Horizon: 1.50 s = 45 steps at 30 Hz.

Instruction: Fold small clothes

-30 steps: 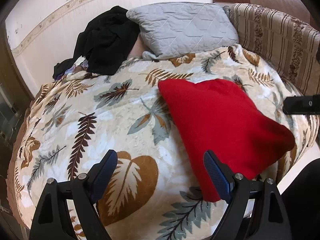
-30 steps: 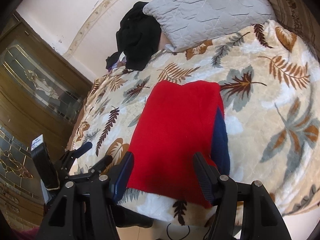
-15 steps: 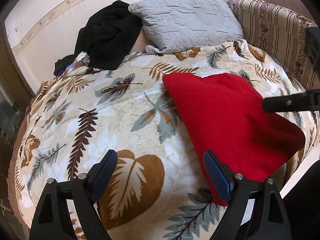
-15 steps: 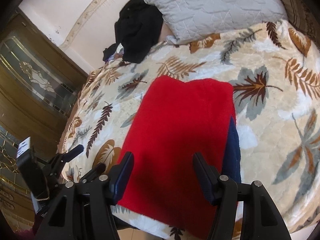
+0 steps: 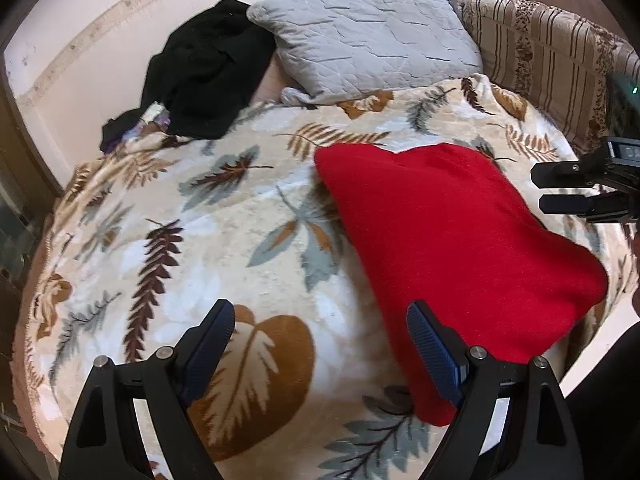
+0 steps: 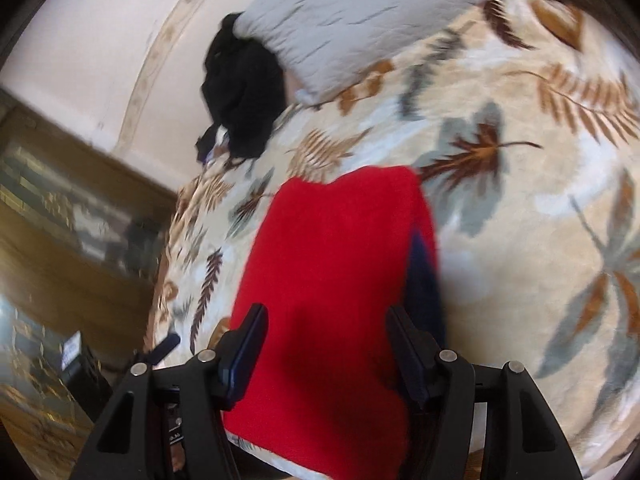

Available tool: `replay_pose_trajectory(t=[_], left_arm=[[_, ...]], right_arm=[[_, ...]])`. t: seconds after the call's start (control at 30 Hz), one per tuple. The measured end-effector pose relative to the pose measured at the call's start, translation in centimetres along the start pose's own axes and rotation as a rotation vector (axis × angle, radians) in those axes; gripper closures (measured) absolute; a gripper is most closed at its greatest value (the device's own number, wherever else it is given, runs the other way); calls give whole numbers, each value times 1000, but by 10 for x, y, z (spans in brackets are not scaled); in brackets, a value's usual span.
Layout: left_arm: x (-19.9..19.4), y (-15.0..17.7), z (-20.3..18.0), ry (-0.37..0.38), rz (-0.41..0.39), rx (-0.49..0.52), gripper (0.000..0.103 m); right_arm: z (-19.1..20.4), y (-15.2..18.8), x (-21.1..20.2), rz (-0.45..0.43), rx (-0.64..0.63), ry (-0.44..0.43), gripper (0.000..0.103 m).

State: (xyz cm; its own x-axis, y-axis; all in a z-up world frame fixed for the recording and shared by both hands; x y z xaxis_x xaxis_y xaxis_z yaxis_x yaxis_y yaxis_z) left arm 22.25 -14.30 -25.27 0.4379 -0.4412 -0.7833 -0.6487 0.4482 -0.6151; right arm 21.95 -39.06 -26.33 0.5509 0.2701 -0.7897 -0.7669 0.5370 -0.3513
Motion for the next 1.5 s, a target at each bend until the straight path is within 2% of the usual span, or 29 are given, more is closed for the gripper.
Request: replay_pose_trajectory(t=[0.2,0.3,0.47,0.53,0.6,0.73,0.87,0.93,1.0,1.1,1.23,1.4,1.5], left_arm=[[13,-17,5,207,62,-90,15],[31,-25,7,357,125,-165,15],[55,-27,1,501,178,-211,15],[61,-24,-3,584,191,-243,15],[67,-24,-9,640,210,-254,15],[73,-27,-21,635,203,-218,15],[78,-30,-20,651,182,-247,15],[79,-31,-17,655,170,-261,15],[78,-32,-14,658,151,-277,17],[75,-34,-11,649,134,-266,25],[65,-39,-11,623,107,-225,48],[43,-47,2,590,47,-206,52],[18,-55,14,556,-25,-188,52]], right_arm=[[-36,-11,16,93,125,-33,30],[-45,-15,24,118,138,-30,29],[-46,-15,50,211,143,-60,29],[-40,-12,60,238,118,-72,27],[-35,-12,64,234,101,-97,18],[-24,-14,72,239,91,-145,16],[-4,-14,84,239,49,-151,19],[4,-13,89,238,42,-151,23],[10,-12,92,254,42,-175,36],[19,-11,86,224,11,-160,46],[28,-13,76,180,-16,-145,54],[51,-15,61,123,-51,-169,57],[69,-19,48,65,-66,-218,58]])
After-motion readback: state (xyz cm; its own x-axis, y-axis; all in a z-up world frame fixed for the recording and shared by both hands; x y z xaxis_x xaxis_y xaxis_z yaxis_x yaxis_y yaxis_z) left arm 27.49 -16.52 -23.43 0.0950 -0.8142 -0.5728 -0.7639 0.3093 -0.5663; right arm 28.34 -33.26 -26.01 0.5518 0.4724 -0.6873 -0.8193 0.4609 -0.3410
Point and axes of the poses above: each gripper's, at about its wrist camera, not at the fingertips, and x roughly the way its jaws point, z to its left, y to its underside, the point moved 5 cm from there along x, roughly the way its jaws point, and after that the axes turned 15 degrees about y, right-handed, at the moved point
